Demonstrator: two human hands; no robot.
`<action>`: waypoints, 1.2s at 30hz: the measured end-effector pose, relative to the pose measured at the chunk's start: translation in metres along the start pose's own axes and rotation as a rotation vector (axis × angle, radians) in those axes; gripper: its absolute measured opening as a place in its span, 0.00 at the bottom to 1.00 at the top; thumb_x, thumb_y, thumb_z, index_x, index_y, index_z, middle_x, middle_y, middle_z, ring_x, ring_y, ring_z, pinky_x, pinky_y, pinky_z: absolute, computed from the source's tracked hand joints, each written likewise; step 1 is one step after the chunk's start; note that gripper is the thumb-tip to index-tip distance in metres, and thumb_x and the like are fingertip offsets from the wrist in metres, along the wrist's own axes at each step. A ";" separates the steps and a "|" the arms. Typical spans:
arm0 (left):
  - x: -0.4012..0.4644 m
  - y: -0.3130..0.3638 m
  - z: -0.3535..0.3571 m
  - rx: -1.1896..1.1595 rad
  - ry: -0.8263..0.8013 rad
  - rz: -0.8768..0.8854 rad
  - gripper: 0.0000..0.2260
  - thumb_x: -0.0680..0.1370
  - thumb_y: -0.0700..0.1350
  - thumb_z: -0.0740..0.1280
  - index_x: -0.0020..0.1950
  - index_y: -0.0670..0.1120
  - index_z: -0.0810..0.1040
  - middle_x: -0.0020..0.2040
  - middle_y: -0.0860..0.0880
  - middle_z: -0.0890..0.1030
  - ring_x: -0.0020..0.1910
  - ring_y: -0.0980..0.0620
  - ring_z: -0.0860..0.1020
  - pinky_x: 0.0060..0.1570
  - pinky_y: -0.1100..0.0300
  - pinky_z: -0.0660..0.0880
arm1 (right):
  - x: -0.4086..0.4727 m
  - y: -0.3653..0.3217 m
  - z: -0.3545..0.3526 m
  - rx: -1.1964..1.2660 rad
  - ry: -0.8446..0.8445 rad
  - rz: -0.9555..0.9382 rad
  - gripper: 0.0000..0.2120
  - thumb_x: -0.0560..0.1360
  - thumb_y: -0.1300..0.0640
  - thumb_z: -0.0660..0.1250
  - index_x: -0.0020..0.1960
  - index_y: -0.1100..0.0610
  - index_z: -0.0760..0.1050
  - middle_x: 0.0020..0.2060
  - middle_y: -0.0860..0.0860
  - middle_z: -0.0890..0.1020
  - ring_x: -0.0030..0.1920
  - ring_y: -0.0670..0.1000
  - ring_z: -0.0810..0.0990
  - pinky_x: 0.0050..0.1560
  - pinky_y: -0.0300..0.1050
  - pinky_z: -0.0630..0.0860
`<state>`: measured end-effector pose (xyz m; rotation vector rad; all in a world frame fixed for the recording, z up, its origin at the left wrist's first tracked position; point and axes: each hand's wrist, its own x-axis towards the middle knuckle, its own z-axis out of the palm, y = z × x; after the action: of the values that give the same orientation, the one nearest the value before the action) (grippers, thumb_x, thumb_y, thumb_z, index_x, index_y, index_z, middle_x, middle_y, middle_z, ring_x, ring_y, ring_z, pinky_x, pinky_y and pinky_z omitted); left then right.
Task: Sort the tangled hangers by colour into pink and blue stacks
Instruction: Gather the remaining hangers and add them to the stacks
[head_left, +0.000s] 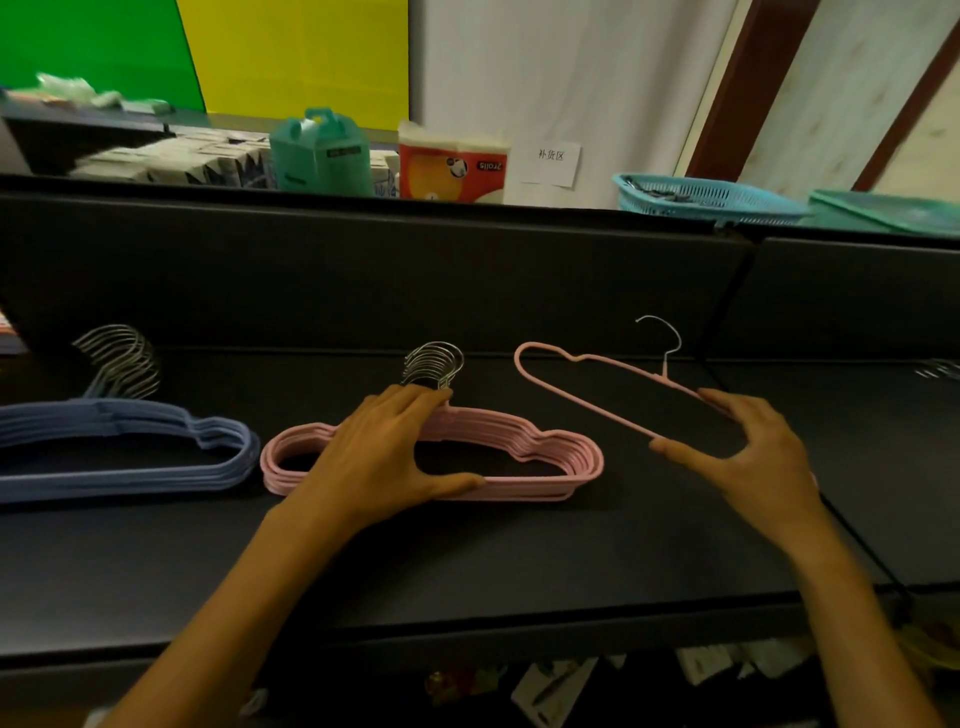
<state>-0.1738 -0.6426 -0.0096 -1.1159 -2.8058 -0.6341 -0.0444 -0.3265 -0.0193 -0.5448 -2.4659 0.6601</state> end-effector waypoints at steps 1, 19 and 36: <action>0.000 0.000 0.000 -0.009 -0.002 -0.002 0.42 0.65 0.68 0.67 0.74 0.53 0.59 0.70 0.51 0.66 0.66 0.53 0.66 0.66 0.56 0.63 | 0.000 0.000 0.000 -0.007 -0.002 0.001 0.41 0.59 0.35 0.71 0.67 0.50 0.68 0.64 0.50 0.71 0.64 0.51 0.69 0.59 0.50 0.70; 0.000 -0.004 0.001 -0.020 0.003 -0.003 0.43 0.64 0.69 0.67 0.74 0.51 0.59 0.70 0.50 0.67 0.67 0.52 0.67 0.66 0.54 0.65 | -0.004 -0.001 -0.003 -0.011 -0.007 0.009 0.40 0.59 0.36 0.72 0.67 0.50 0.69 0.64 0.51 0.71 0.64 0.51 0.69 0.60 0.52 0.71; -0.039 -0.026 -0.059 0.453 0.140 -0.166 0.31 0.76 0.64 0.56 0.75 0.53 0.54 0.75 0.51 0.59 0.73 0.48 0.56 0.69 0.50 0.58 | -0.006 -0.064 0.032 -0.065 -0.089 -0.137 0.43 0.57 0.34 0.71 0.68 0.50 0.68 0.64 0.51 0.70 0.64 0.51 0.67 0.62 0.52 0.69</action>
<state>-0.1684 -0.7079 0.0273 -0.7302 -2.7348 -0.0643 -0.0729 -0.3915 -0.0100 -0.3740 -2.5887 0.5624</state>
